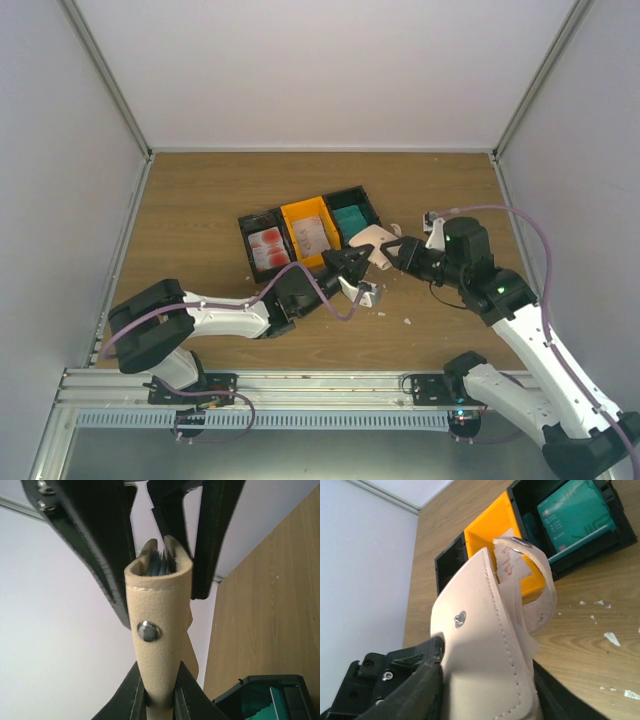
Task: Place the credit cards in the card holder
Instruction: Close the card holder at the center of the board.
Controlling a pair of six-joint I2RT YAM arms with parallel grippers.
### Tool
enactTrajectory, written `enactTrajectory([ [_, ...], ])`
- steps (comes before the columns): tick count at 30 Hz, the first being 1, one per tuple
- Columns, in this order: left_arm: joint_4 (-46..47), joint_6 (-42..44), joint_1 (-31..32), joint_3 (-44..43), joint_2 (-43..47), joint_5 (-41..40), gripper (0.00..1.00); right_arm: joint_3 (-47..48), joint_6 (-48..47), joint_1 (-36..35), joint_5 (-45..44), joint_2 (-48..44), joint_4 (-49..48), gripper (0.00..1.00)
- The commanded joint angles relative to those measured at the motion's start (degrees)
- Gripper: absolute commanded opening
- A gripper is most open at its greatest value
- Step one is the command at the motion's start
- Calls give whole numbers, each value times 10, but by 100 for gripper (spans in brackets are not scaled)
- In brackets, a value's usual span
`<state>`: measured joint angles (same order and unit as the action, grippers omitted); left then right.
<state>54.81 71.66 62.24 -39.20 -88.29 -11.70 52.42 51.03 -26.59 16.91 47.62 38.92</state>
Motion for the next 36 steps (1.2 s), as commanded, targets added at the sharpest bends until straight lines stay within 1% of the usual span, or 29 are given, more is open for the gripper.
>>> enactTrajectory([
  [1, 122, 3, 3, -7, 3, -13, 0, -26, 26, -1, 32, -3, -26, 32],
  [3, 120, -7, 3, -4, 3, -26, 1, -37, 40, -1, 26, -14, -59, 17],
  [4, 115, -19, 3, -3, 4, -35, 3, -43, 45, -2, 23, -20, -75, 12],
  [5, 104, -35, 3, -7, 5, -45, 9, -50, 49, -2, 22, -26, -88, 8],
  [6, 86, -57, 3, -10, 8, -56, 18, -55, 51, -1, 21, -32, -104, 5],
  [8, 33, -119, 3, -19, 16, -81, 32, -66, 53, -2, 21, -39, -129, 1],
  [9, -1, -160, 3, -23, 23, -95, 36, -72, 53, -2, 22, -41, -140, 1],
  [12, -103, -289, 5, -21, 56, -106, 37, -83, 48, -2, 19, -43, -161, 1],
  [16, -167, -459, 9, 17, 116, -89, 40, -98, 42, -2, 19, -38, -190, 0],
  [18, -192, -578, 10, 32, 153, -89, 45, -102, 36, -2, 21, -34, -202, 1],
  [20, -235, -698, 8, 36, 190, -97, 55, -109, 32, -2, 23, -32, -213, 1],
  [21, -281, -783, 6, 27, 206, -100, 61, -113, 31, -2, 23, -33, -220, 1],
  [23, -351, -902, -7, 8, 228, -68, 64, -124, 31, -2, 25, -35, -234, 1],
  [24, -363, -951, -12, 8, 240, -60, 69, -130, 31, -2, 29, -35, -244, 0],
  [26, -377, -1071, -16, 21, 269, -67, 82, -144, 36, -1, 43, -35, -271, 0],
  [27, -385, -1140, -18, 31, 285, -65, 85, -150, 40, -1, 57, -33, -299, 0],
  [29, -385, -1247, -24, 57, 311, -40, 88, -161, 51, -2, 85, -27, -338, 0],
  [31, -376, -1321, -28, 73, 328, -16, 94, -169, 64, -1, 112, -18, -374, 0],
  [34, -364, -1368, -43, 76, 329, 25, 99, -181, 92, -2, 147, -7, -431, 0],
  [36, -354, -1392, -59, 73, 321, 62, 99, -188, 117, -2, 173, 2, -474, 1],
])
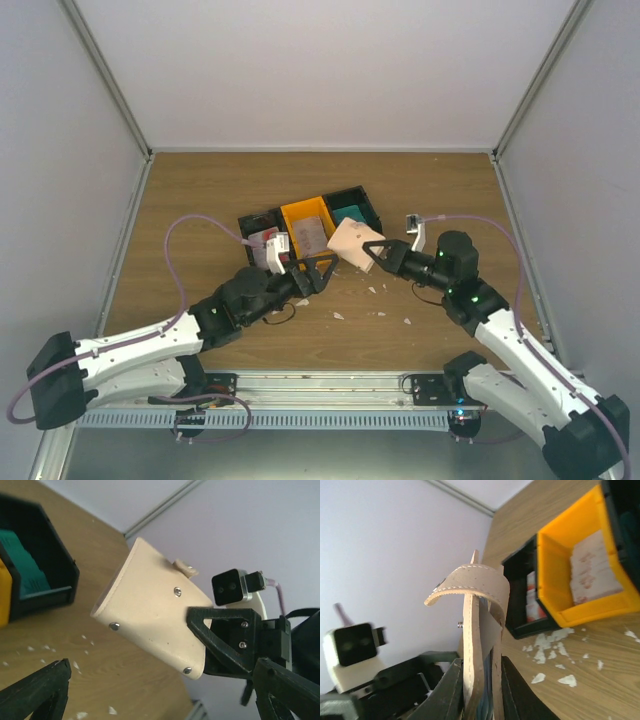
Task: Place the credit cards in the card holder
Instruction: Close the card holder at the center of the board.
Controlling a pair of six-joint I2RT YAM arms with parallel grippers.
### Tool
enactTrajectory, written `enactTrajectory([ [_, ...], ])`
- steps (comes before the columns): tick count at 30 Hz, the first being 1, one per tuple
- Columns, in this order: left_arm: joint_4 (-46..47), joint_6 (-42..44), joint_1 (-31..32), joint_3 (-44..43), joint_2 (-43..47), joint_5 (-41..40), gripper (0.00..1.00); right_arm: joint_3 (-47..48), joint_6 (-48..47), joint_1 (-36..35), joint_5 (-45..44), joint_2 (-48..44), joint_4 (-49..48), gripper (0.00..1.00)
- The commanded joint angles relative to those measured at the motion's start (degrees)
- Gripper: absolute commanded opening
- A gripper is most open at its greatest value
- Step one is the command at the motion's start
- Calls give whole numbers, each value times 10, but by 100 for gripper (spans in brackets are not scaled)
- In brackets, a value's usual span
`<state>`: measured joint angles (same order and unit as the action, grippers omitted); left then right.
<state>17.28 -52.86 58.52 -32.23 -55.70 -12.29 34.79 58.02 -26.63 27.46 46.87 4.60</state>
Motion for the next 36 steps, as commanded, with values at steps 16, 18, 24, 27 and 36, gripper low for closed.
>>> enactTrajectory([
  [16, 311, -138, -50, 49, -96, 102, 54, -32, 113, -8, 152, 59, -241, 0],
  [18, 322, -134, -55, 46, -107, 108, 47, -41, 111, -9, 154, 58, -240, 0],
  [24, 294, -132, -72, 51, -107, 115, 1, -55, 78, -8, 154, 47, -203, 5],
  [27, 245, -113, -78, 55, -93, 131, 0, -43, 19, -7, 107, 30, -100, 24],
  [36, 31, -28, -161, 47, -132, 381, 0, 31, -197, -6, -19, 0, 232, 59],
])
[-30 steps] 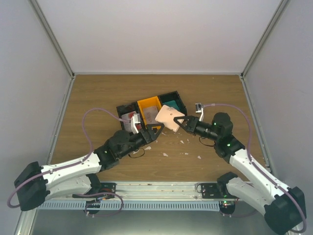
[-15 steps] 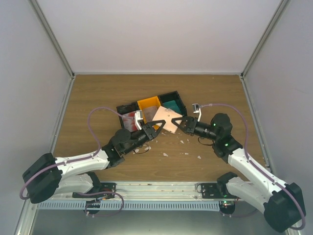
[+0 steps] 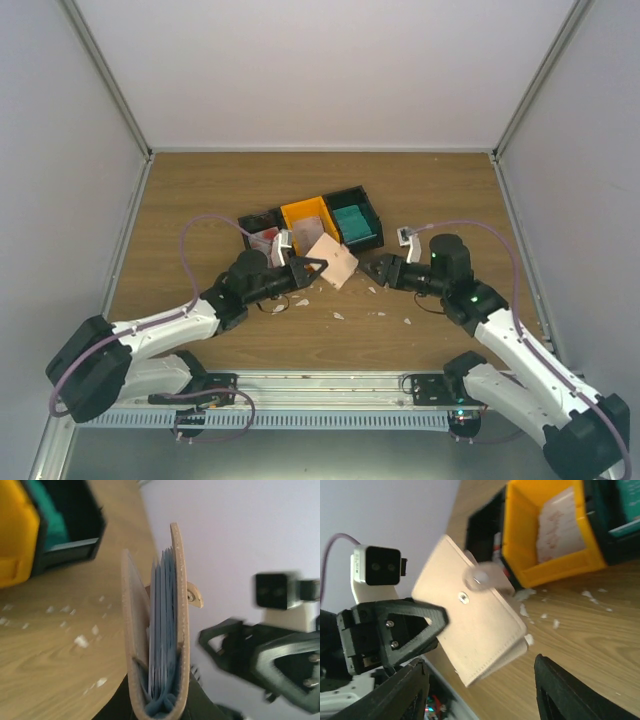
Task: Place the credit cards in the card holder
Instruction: Close the card holder at the center of the board.
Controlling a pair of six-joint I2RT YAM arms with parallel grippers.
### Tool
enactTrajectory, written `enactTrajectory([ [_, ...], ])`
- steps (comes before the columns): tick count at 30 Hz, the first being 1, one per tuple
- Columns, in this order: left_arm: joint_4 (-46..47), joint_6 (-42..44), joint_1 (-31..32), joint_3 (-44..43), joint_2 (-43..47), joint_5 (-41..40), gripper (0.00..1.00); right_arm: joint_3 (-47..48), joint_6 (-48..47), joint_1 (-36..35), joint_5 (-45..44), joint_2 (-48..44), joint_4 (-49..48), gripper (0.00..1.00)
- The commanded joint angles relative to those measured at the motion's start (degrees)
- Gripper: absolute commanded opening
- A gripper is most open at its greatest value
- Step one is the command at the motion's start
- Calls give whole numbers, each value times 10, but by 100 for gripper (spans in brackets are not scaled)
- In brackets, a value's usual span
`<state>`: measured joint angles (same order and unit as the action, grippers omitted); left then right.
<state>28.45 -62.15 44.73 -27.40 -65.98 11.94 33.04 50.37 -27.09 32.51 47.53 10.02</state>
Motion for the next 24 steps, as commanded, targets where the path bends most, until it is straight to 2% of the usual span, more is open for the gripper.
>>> enactTrajectory([
  [1, -100, 85, -26, -13, -51, 166, 0, 57, -132, -2, -91, -6, 206, 60],
  [3, -125, 123, -26, -43, -105, 216, 0, 76, -147, -2, -134, 2, 248, 60],
  [7, -72, 136, -22, -84, -210, 321, 0, 111, -176, -2, -160, 49, 292, 62],
  [8, -77, 142, -22, -99, -230, 326, 0, 116, -180, -2, -165, 61, 301, 63],
  [13, -125, 190, -18, -178, -323, 333, 0, 108, -177, -2, -181, 87, 311, 63],
  [16, -142, 217, -17, -217, -377, 324, 1, 94, -191, -2, -158, 101, 296, 62],
  [20, -155, 222, -14, -252, -436, 318, 2, 92, -212, -2, -170, 135, 301, 61],
  [22, -183, 237, -12, -263, -450, 301, 6, 91, -216, -2, -191, 151, 305, 60],
  [24, -222, 257, -10, -270, -450, 274, 18, 89, -220, -2, -201, 164, 303, 58],
])
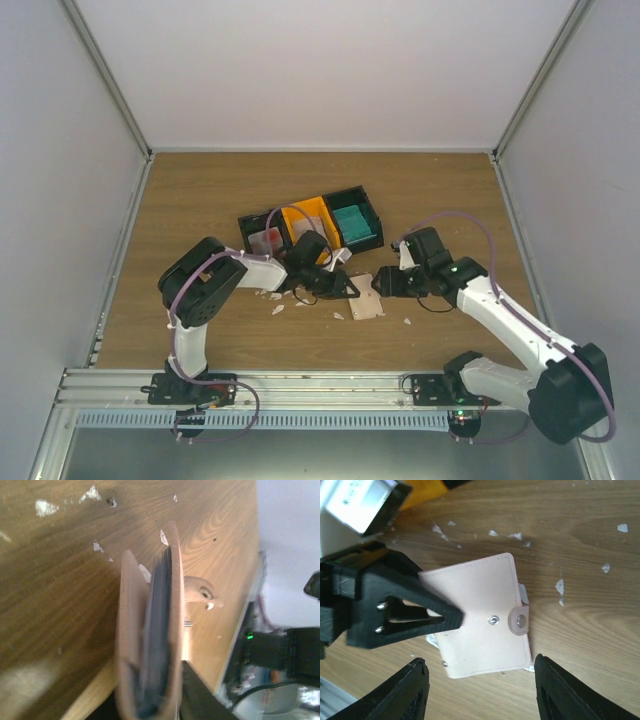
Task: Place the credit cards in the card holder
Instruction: Close the card holder at the center of the board.
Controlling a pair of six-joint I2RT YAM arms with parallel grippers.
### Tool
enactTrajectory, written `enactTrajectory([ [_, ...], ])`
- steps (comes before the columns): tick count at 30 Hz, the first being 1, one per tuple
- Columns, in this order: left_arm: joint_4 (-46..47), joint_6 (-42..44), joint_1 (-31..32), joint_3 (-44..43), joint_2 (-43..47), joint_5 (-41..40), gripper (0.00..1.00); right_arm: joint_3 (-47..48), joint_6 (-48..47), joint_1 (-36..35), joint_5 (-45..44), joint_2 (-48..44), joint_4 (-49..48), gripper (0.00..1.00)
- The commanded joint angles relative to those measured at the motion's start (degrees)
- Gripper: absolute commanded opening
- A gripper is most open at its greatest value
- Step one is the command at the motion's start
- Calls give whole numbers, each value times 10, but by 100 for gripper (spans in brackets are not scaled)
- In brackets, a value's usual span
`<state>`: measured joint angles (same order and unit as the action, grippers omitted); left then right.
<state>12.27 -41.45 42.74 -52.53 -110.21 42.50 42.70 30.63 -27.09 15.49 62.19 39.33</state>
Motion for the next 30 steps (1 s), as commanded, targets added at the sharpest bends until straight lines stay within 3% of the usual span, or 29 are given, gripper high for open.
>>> enactTrajectory([
  [1, -83, 62, 11, -24, -4, -48, 33, -10, -27, -2, -32, 24, 9, 57],
  [5, -165, 91, 14, -37, 23, -115, 51, -10, -45, -2, -7, 53, -6, 56],
  [10, -223, 95, 21, -36, 63, -189, 58, -5, -61, -2, 4, 91, -16, 55],
  [23, -133, -15, 71, 30, 93, -227, 51, 48, -40, -36, -86, 186, 6, 51],
  [30, -141, -18, 87, 23, 95, -252, 52, 86, -15, -50, -165, 218, 24, 39],
])
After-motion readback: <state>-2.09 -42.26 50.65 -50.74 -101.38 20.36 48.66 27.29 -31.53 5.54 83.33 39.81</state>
